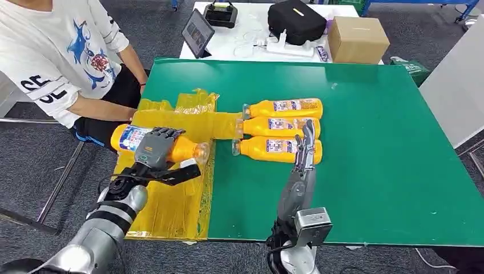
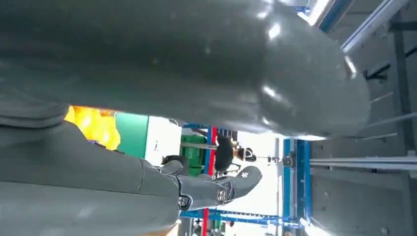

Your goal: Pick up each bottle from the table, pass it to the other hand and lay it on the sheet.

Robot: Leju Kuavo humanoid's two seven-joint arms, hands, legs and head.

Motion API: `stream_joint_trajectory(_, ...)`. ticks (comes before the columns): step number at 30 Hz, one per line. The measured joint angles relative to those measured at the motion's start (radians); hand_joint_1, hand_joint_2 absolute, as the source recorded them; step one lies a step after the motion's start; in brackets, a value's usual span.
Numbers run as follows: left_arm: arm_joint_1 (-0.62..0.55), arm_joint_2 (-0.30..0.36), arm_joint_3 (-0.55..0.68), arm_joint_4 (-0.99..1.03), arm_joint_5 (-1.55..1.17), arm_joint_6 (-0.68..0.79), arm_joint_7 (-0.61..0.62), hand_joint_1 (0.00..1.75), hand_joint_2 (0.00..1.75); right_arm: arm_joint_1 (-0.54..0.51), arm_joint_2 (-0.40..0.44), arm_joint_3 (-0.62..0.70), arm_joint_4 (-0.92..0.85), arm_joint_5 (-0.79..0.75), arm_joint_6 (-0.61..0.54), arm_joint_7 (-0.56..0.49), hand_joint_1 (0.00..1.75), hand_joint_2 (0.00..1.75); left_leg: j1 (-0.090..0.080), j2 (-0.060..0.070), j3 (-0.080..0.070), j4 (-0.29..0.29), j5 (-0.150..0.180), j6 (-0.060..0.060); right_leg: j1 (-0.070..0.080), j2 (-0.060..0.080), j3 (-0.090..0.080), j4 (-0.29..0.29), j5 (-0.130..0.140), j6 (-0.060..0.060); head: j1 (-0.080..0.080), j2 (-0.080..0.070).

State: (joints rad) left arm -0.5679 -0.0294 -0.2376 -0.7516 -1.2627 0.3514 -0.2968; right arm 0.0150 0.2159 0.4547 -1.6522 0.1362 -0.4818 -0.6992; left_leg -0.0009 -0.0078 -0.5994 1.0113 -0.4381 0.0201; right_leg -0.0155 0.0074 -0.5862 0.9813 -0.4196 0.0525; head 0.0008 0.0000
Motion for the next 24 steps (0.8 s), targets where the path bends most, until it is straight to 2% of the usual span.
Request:
stream_joint_trajectory(6, -0.024, 0.042, -0.03, 0.104, 0.042, -0.083, -0.034, 1.75, 1.75, -0.001, 0.0, -0.006, 0.003, -0.001, 0.033, 0.0, 0.0, 0.0, 0.0, 0.0, -0.001, 0.0, 0.0, 0.0, 0.0, 0.0, 0.0, 0.0, 0.0, 0.0, 0.0, 0.0)
stream_joint_trajectory(11, -0.024, 0.057, -0.031, 0.142, 0.067, -0.095, -0.055, 1.75, 1.75, -0.001, 0.0, -0.008, 0.012, -0.007, 0.04, 0.0, 0.0, 0.0, 0.0, -0.001, -0.001, 0.0, 0.0, 0.0, 0.0, 0.0, 0.0, 0.0, 0.0, 0.0, 0.0, 0.0)
stream_joint_trajectory(12, -0.025, 0.058, -0.031, 0.147, 0.067, -0.096, -0.055, 1.52, 1.75, -0.001, 0.0, -0.009, 0.013, -0.009, 0.042, 0.0, 0.0, 0.0, 0.0, -0.001, -0.001, 0.0, 0.0, 0.0, 0.0, 0.0, 0.0, 0.0, 0.0, 0.0, 0.0, 0.0)
stream_joint_trajectory(13, -0.026, 0.06, -0.032, 0.15, 0.069, -0.1, -0.055, 0.12, 1.75, -0.001, 0.0, -0.01, 0.014, -0.008, 0.044, 0.0, 0.0, 0.0, 0.0, -0.001, 0.0, 0.0, 0.0, 0.0, 0.0, 0.0, 0.0, 0.0, 0.0, 0.0, 0.0, 0.0)
stream_joint_trajectory(14, -0.026, 0.06, -0.032, 0.152, 0.073, -0.103, -0.055, 0.0, 0.0, -0.001, 0.0, -0.01, 0.017, -0.006, 0.046, 0.0, 0.0, 0.0, 0.0, -0.001, 0.0, 0.0, 0.0, 0.0, 0.0, 0.0, 0.0, 0.0, 0.0, 0.0, 0.0, 0.0)
stream_joint_trajectory(21, -0.024, 0.061, -0.025, 0.162, 0.155, -0.177, -0.065, 0.0, 0.0, -0.004, 0.003, -0.016, 0.05, 0.003, 0.069, 0.0, 0.0, 0.0, 0.0, -0.002, 0.002, 0.0, 0.0, 0.0, 0.0, 0.0, 0.003, 0.0, 0.0, 0.0, 0.0, 0.0)
stream_joint_trajectory(22, -0.024, 0.061, -0.022, 0.162, 0.175, -0.198, -0.079, 0.0, 0.0, -0.005, 0.003, -0.018, 0.056, 0.003, 0.074, 0.0, 0.0, 1.75, 0.0, -0.003, 0.002, 0.0, 0.0, 0.0, 0.0, -0.001, 0.003, 0.0, 0.0, 0.0, 0.0, 0.0)
stream_joint_trajectory(24, -0.021, 0.062, -0.019, 0.16, 0.21, -0.232, -0.104, 0.0, 0.0, -0.006, 0.007, -0.021, 0.07, 0.0, 0.086, 0.0, 0.0, 1.75, 0.0, -0.004, 0.003, 0.0, 0.0, 0.0, 0.0, -0.002, 0.005, 0.0, -0.001, 0.0, 0.0, 0.0)
